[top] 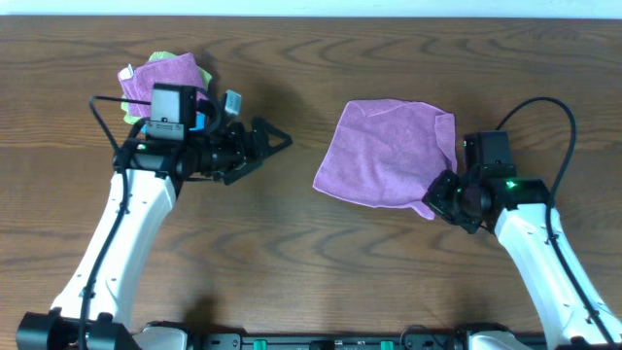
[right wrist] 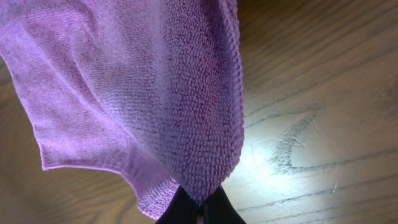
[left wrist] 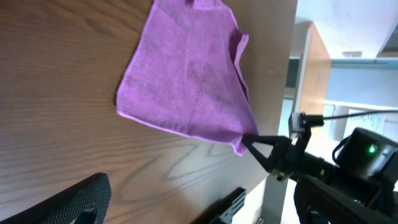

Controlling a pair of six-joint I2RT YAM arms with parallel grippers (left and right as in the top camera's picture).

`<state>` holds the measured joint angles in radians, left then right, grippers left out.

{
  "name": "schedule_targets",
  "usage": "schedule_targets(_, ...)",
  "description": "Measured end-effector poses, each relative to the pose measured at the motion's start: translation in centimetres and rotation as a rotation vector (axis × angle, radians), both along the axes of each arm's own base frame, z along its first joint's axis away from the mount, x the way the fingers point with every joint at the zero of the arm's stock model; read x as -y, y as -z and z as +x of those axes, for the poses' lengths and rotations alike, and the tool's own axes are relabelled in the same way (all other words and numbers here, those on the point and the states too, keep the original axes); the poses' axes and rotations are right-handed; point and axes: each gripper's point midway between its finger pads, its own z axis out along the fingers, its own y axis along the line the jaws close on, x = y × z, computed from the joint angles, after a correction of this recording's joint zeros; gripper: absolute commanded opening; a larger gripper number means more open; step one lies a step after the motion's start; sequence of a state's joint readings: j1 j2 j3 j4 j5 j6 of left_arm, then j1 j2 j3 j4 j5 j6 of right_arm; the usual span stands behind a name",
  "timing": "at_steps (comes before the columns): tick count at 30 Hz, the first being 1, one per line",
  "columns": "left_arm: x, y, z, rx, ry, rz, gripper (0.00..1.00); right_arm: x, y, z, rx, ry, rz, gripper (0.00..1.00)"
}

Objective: Fold the cloth
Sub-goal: 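Move the left gripper toward the cloth's left edge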

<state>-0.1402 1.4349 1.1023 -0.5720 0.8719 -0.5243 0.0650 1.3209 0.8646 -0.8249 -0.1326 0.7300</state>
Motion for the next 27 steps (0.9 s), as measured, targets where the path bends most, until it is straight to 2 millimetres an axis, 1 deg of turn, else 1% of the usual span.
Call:
schedule_targets(4, 1.7, 1.0, -0.7, -0.009, 0.041, 0.044, 0.95, 0.2, 0.0, 0.0, 0.002, 0.003, -0.011, 0.01)
schedule_targets(6, 2.7, 2.0, -1.1, -0.029, 0.067, 0.066, 0.95, 0.2, 0.0, 0.0, 0.002, 0.003, -0.012, 0.01)
schedule_targets(8, 3.6, 3.9, -1.4, -0.076, 0.092, 0.098, 0.95, 0.2, 0.0, 0.0, 0.002, 0.004, -0.014, 0.01)
schedule_targets(10, 4.1, 6.0, -1.5, -0.130, 0.103, 0.124, 0.95, 0.3, 0.0, 0.0, 0.002, 0.004, -0.014, 0.01)
schedule_targets(13, 4.3, 9.3, -1.5, -0.223, 0.105, 0.152, 0.95, 0.3, 0.0, 0.0, 0.002, 0.004, -0.014, 0.01)
schedule_targets(16, 4.5, 11.7, -1.3, -0.280, 0.108, 0.158, 0.95, 0.2, 0.0, 0.0, 0.000, 0.003, -0.014, 0.01)
schedule_targets(23, 6.3, 14.4, -0.8, -0.321, 0.135, 0.112, 0.95, 0.2, 0.1, -0.1, -0.003, 0.002, -0.010, 0.01)
schedule_targets(27, 7.6, 15.3, -0.9, -0.336, 0.145, 0.092, 0.95, 0.1, 0.0, -0.1, -0.004, -0.001, -0.005, 0.01)
